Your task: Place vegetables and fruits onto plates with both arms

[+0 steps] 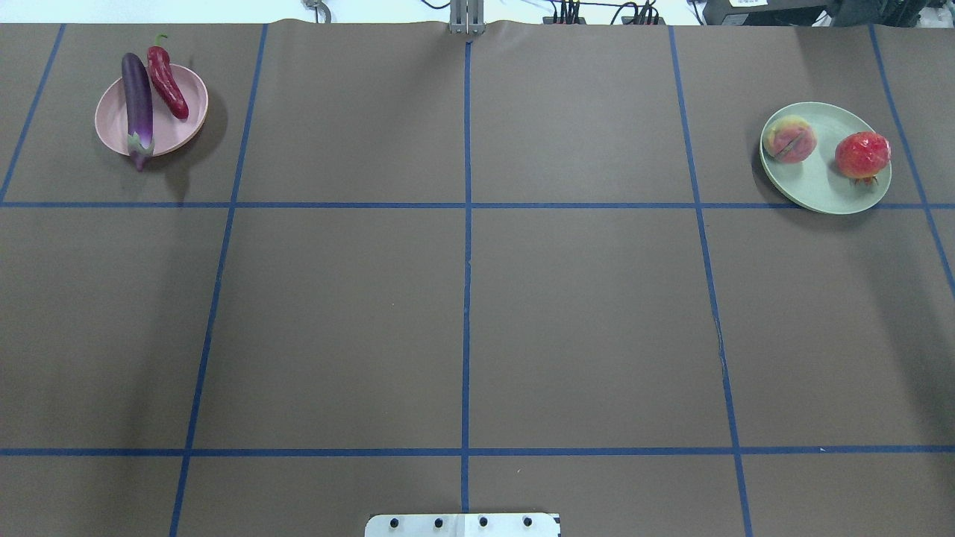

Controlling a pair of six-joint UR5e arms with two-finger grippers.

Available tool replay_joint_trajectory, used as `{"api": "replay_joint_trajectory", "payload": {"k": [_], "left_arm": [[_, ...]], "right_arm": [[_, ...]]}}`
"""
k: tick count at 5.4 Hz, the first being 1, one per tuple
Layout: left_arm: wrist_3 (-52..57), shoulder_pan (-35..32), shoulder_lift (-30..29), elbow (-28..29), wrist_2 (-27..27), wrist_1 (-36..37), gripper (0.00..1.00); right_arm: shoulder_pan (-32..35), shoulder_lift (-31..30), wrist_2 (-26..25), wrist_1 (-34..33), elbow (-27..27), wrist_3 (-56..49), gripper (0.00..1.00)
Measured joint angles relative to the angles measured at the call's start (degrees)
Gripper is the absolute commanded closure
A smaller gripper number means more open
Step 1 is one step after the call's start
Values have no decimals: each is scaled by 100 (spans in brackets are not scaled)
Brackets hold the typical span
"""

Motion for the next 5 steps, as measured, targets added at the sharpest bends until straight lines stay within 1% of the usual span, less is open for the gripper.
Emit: {"api": "replay_joint_trajectory", "payload": {"k": [1, 3, 5], "left_arm": [[4, 4, -2, -1, 20, -1, 0], [10, 11, -6, 6, 122, -5, 0], [10, 12, -11, 14, 171, -13, 0]], "right_arm": [[68, -60, 13, -142, 9, -381, 0], [43, -45, -19, -815, 45, -1160, 0], [23, -24, -48, -1220, 64, -1408, 0]]}}
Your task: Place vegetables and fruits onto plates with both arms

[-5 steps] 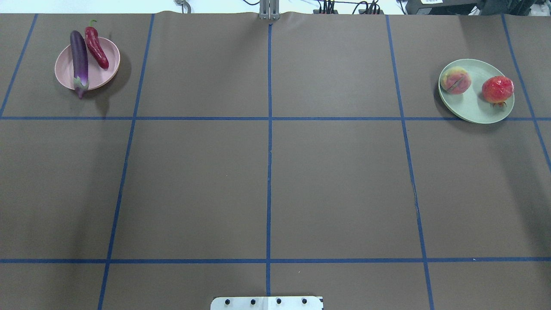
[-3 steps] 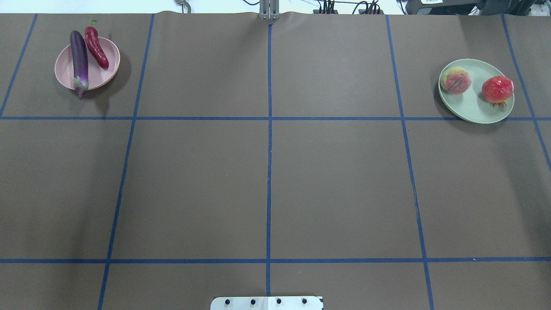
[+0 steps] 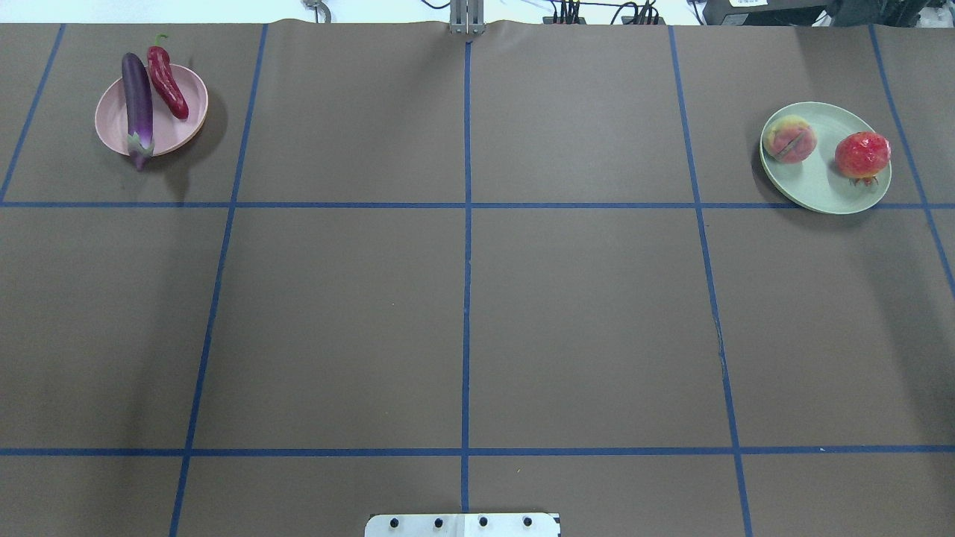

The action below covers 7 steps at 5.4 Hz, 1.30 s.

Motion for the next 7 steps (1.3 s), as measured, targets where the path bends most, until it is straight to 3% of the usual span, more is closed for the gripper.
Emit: {"api": "replay_joint_trajectory", "payload": {"k": [7], "left_arm": [[-17, 11, -24, 46, 5, -6, 0]], "right_arm": [[70, 31, -124, -87, 15, -62, 0]]}}
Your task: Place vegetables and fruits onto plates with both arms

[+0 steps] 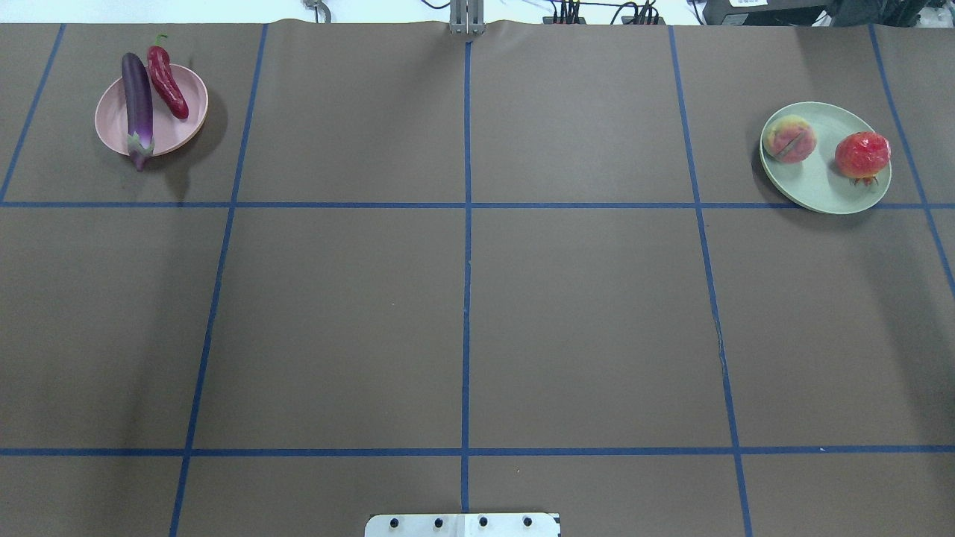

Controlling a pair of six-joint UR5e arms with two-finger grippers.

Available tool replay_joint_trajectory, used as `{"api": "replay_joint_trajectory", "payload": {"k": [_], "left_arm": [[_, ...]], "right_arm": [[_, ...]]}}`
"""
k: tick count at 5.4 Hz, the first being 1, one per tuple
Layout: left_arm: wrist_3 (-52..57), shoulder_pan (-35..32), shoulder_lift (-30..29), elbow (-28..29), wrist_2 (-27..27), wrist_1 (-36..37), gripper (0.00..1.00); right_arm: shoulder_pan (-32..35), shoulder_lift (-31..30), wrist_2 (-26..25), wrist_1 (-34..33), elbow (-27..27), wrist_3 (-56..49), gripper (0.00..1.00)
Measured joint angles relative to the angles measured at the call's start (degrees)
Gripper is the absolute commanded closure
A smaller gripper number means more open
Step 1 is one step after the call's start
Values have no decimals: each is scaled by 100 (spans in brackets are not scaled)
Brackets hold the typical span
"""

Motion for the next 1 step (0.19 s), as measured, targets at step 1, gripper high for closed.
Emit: {"api": "replay_joint_trajectory", "payload": {"k": [1], "left_arm": [[2, 0, -5, 0, 0, 0, 0]], "right_arm": [[0, -2, 0, 0, -5, 4, 0]]}}
